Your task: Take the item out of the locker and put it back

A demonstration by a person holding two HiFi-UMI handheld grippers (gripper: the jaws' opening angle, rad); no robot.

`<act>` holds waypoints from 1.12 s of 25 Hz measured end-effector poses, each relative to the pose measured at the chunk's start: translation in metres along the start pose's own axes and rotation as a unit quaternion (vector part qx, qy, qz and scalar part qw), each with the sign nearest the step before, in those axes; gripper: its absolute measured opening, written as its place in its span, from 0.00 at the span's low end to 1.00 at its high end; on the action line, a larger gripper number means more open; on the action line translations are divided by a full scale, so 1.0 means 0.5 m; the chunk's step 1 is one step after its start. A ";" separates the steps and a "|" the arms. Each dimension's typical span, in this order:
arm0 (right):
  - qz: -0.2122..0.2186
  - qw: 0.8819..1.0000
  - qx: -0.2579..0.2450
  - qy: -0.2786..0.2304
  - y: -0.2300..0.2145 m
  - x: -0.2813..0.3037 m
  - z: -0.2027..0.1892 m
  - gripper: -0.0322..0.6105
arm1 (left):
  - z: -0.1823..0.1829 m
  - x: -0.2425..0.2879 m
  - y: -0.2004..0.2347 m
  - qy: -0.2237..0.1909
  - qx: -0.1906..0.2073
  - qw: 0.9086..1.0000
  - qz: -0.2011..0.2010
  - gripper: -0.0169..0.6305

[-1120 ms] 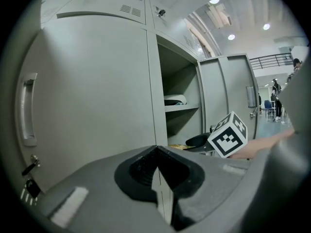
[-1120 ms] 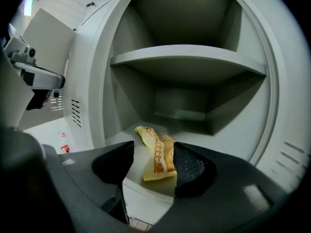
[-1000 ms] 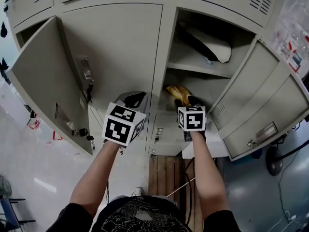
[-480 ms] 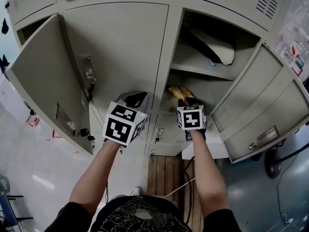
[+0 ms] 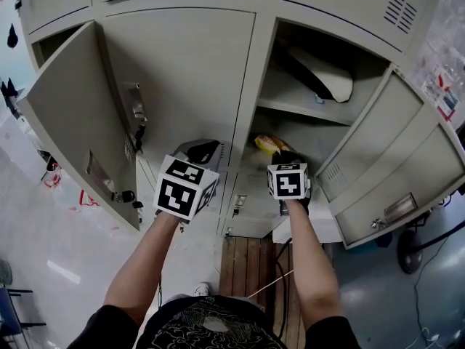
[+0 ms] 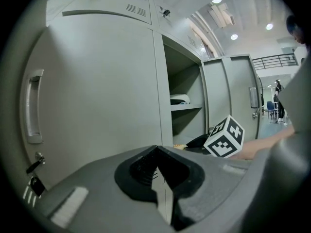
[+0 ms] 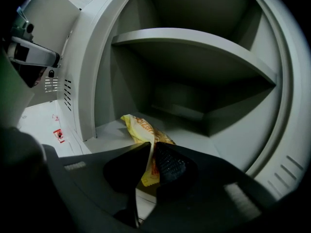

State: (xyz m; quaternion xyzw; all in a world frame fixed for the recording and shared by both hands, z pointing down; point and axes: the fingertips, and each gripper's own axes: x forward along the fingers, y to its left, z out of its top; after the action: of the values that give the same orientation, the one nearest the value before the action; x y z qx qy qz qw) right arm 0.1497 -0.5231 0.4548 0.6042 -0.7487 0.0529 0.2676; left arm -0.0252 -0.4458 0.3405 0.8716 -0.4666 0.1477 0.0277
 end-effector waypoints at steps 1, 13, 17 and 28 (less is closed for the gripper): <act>0.001 1.000 0.001 -0.001 -0.001 -0.003 0.001 0.15 | 0.001 -0.002 0.000 -0.001 -0.001 1.000 0.001 0.03; 0.003 1.000 0.005 -0.029 -0.021 -0.066 0.012 0.11 | 0.013 -0.021 -0.028 -0.010 -0.007 1.000 0.012 0.03; 0.001 0.999 0.004 -0.044 -0.034 -0.097 0.023 0.10 | 0.021 -0.022 -0.046 -0.013 -0.007 1.000 0.009 0.03; -0.001 0.995 -0.006 -0.100 -0.058 -0.207 0.084 0.09 | 0.045 -0.014 -0.077 -0.021 -0.006 1.000 0.005 0.03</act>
State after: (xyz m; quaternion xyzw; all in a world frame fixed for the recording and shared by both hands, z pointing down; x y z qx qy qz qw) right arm 0.1759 -0.4571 0.3641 0.6053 -0.7716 -0.0124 0.1954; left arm 0.0078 -0.4228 0.3206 0.8720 -0.4721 0.1272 0.0223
